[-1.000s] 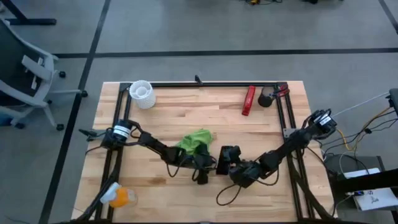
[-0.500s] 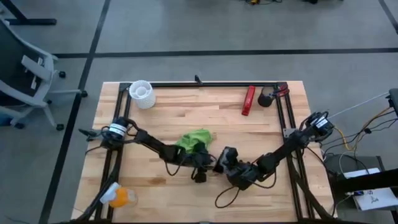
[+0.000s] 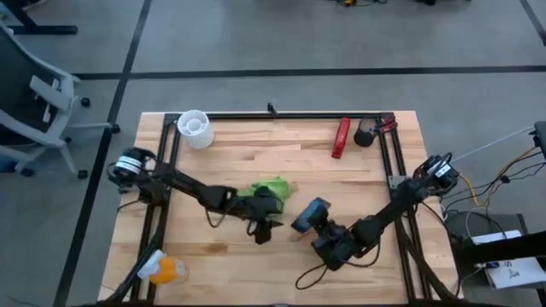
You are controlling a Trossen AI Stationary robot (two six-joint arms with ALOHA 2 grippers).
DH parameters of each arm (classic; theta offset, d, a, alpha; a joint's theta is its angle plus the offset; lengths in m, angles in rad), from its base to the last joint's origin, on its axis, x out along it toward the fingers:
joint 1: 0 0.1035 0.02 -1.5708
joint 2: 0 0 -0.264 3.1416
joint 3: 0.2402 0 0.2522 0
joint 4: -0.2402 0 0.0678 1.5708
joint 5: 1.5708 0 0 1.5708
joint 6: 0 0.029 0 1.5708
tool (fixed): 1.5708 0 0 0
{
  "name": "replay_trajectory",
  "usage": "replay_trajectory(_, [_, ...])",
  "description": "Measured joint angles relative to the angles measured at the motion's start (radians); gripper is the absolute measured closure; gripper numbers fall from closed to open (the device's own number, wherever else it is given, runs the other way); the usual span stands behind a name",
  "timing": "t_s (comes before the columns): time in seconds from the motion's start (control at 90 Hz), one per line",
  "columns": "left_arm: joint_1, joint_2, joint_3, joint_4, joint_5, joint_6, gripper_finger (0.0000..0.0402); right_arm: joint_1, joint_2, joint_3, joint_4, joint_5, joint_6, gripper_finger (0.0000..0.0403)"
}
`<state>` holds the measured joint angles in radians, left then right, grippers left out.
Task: Apply microfiber cloth
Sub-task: Spray the front and back of the cellphone using the cleaning bottle
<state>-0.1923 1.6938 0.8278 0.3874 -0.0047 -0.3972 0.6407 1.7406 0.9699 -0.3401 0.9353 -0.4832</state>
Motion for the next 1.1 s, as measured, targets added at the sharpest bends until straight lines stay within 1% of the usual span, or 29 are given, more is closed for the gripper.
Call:
replay_trajectory(0.089, [0.058,-0.009,-0.063,0.152,0.130,-0.081,0.0171,-0.002,-0.001,0.020,-0.002,0.076,-0.091,0.0394])
replay_trajectory(0.167, [0.109,-0.010,-0.101,0.239,0.239,-0.155,0.0151,-0.002,-0.001,0.047,0.003,0.127,-0.173,0.0394])
replay_trajectory(0.289, [0.165,-0.010,-0.137,0.308,0.311,-0.238,0.0127,0.007,-0.001,0.099,0.008,0.202,-0.287,0.0394])
replay_trajectory(0.4, [0.194,-0.010,-0.133,0.372,0.419,-0.286,0.0117,0.007,-0.002,0.145,0.009,0.217,-0.379,0.0395])
replay_trajectory(0.556, [0.197,-0.010,-0.077,0.391,0.574,-0.358,0.0121,0.000,-0.002,0.170,0.009,0.218,-0.455,0.0395])
replay_trajectory(0.689, [0.194,0.002,-0.017,0.355,0.635,-0.410,0.0131,-0.009,-0.002,0.174,0.054,0.222,-0.550,0.0395])
replay_trajectory(0.811, [0.193,0.005,0.032,0.275,0.650,-0.397,0.0140,-0.014,-0.002,0.174,0.099,0.260,-0.656,0.0395])
replay_trajectory(0.867, [0.193,0.005,0.043,0.243,0.651,-0.390,0.0148,-0.017,-0.002,0.174,0.098,0.270,-0.672,0.0395])
replay_trajectory(0.989, [0.193,0.005,0.043,0.231,0.652,-0.392,0.0178,-0.021,-0.002,0.175,0.099,0.273,-0.673,0.0395])
replay_trajectory(1.1, [0.193,0.006,0.041,0.230,0.649,-0.387,0.0220,-0.021,-0.002,0.175,0.101,0.275,-0.672,0.0395])
